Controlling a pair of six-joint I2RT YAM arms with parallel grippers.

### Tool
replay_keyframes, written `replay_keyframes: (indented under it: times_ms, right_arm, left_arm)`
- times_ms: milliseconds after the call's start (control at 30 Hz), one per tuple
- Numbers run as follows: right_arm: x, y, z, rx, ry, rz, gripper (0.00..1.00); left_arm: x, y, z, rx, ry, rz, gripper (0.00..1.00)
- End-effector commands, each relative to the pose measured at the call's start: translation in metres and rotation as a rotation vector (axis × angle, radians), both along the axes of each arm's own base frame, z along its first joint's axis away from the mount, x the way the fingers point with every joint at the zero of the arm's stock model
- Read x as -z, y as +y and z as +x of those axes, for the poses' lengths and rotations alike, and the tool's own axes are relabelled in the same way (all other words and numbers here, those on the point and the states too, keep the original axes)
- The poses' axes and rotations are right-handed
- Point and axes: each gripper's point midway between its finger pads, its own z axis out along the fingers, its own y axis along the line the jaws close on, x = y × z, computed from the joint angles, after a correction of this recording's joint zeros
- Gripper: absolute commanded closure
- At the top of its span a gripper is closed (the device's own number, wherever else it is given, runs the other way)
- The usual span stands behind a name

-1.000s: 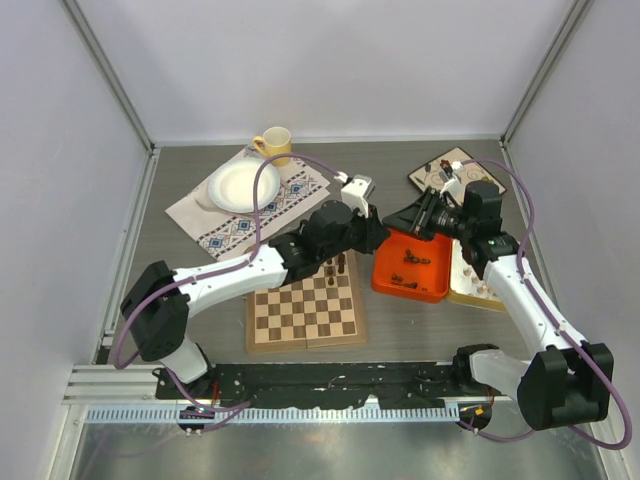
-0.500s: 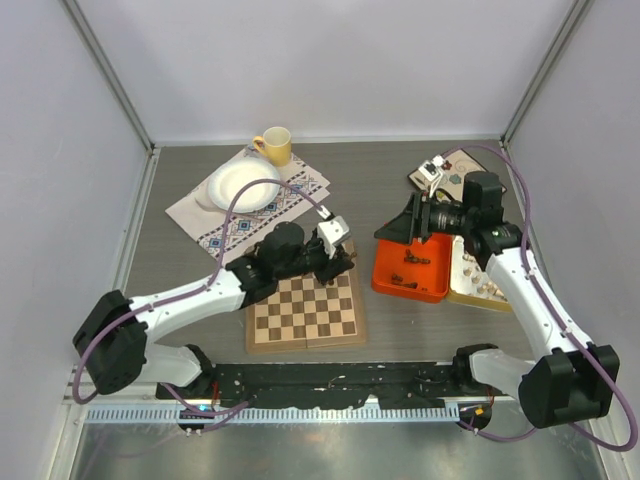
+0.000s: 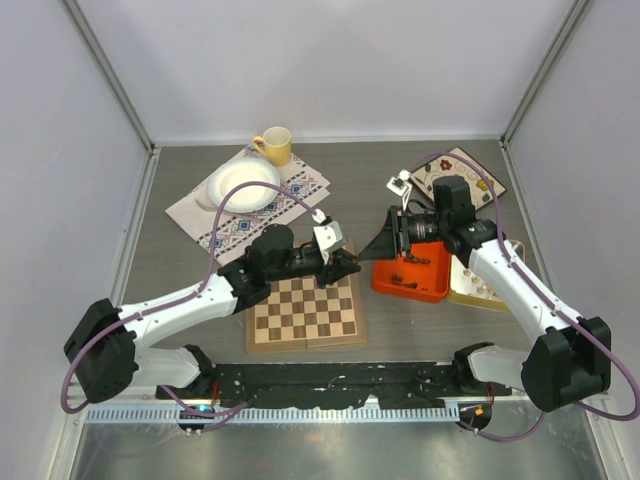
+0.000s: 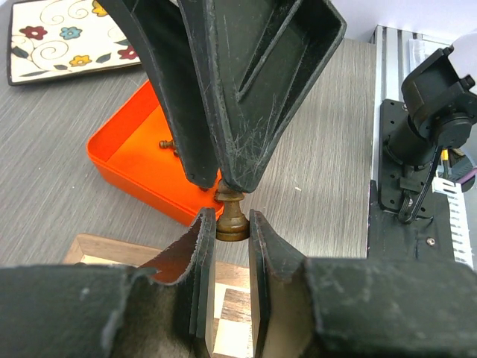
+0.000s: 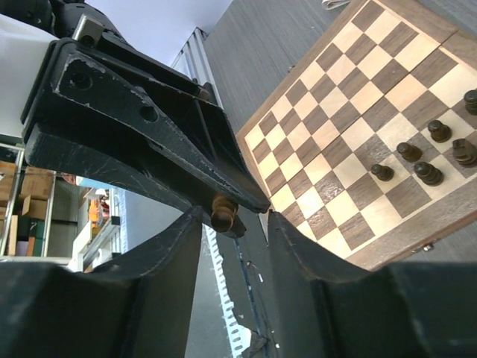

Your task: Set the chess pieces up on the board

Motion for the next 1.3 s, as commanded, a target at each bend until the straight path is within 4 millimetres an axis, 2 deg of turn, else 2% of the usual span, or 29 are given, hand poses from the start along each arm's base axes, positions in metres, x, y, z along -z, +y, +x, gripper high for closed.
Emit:
replay_keyframes:
  times_ms: [0,67,400,467,533,633,667,733,767,800,833,867,900,933,1000,1033,1067,1100,1133,1167,1200,1267]
  right_arm:
    - [-0.014,0.005,-0.004,-0.047,-0.023,0.043,0.58]
    - [-0.015,0.006,-0.006,-0.055,-0.015,0.053,0.62]
    - [-0.014,0.011,-0.011,-0.074,0.009,0.054,0.67]
    - [-0.014,0.012,-0.010,-0.080,0.009,0.055,0.75]
    - [-0.016,0.013,-0.011,-0.088,0.000,0.058,0.87]
    - [-0.017,0.013,-0.008,-0.085,-0.032,0.050,0.96]
    - [-0.016,0.013,-0.007,-0.086,-0.044,0.041,0.97]
    - [-0.010,0.008,-0.002,-0.082,-0.115,-0.020,0.98]
    - [-0.006,0.006,0.001,-0.080,-0.145,-0.053,0.98]
    - [-0.006,0.005,0.007,-0.082,-0.178,-0.082,0.98]
    - [0.005,0.000,0.009,-0.096,-0.227,-0.141,0.99]
    - [0.011,-0.002,0.011,-0.105,-0.255,-0.173,0.98]
    - [0.019,-0.002,0.014,-0.123,-0.280,-0.208,0.98]
    - [0.027,0.000,0.009,-0.152,-0.301,-0.243,0.98]
    - [0.047,0.001,0.009,-0.201,-0.395,-0.319,0.98]
    - [0.051,0.005,0.008,-0.219,-0.436,-0.337,0.98]
    - [0.058,0.013,0.002,-0.275,-0.505,-0.373,0.98]
    - [0.066,0.016,-0.004,-0.302,-0.526,-0.392,0.98]
    - [0.068,0.023,-0.005,-0.321,-0.575,-0.401,0.97]
    - [0.073,0.031,-0.014,-0.363,-0.606,-0.417,0.97]
    - [0.077,0.034,-0.012,-0.379,-0.641,-0.450,0.97]
    - [0.088,0.041,-0.013,-0.417,-0.661,-0.501,0.96]
  left_arm:
    - [-0.027,-0.002,-0.003,0.019,-0.055,-0.084,0.99]
    - [-0.026,-0.002,-0.002,0.016,-0.052,-0.082,0.99]
    - [-0.027,-0.004,0.003,-0.008,-0.054,-0.089,0.99]
    - [-0.026,-0.004,0.003,-0.004,-0.047,-0.088,0.99]
    - [-0.026,-0.005,0.002,-0.004,-0.047,-0.091,0.99]
    - [-0.024,-0.002,0.006,-0.031,-0.036,-0.087,0.97]
    - [-0.027,0.001,0.008,-0.060,-0.039,-0.093,0.89]
    - [-0.020,0.009,0.009,-0.102,-0.005,-0.078,0.65]
    - [-0.027,0.016,0.006,-0.114,-0.009,-0.093,0.43]
    - [-0.027,0.023,0.008,-0.148,0.007,-0.096,0.34]
    - [-0.025,0.030,0.006,-0.171,0.032,-0.089,0.21]
    - [-0.030,0.041,0.002,-0.196,0.038,-0.108,0.17]
    - [-0.034,0.053,0.007,-0.252,0.049,-0.118,0.13]
    - [-0.025,0.064,0.006,-0.296,0.122,-0.095,0.07]
    - [-0.040,0.092,0.015,-0.410,0.142,-0.111,0.06]
    - [-0.022,0.108,0.017,-0.476,0.197,-0.041,0.06]
    - [-0.032,0.118,0.020,-0.516,0.207,-0.044,0.06]
    - [-0.032,0.136,0.030,-0.594,0.224,-0.037,0.06]
    - [-0.018,0.152,0.032,-0.657,0.272,0.018,0.05]
    - [-0.016,0.162,0.036,-0.703,0.303,0.023,0.06]
    - [-0.006,0.185,0.046,-0.796,0.349,0.063,0.05]
    - [0.002,0.214,0.059,-0.911,0.400,0.084,0.05]
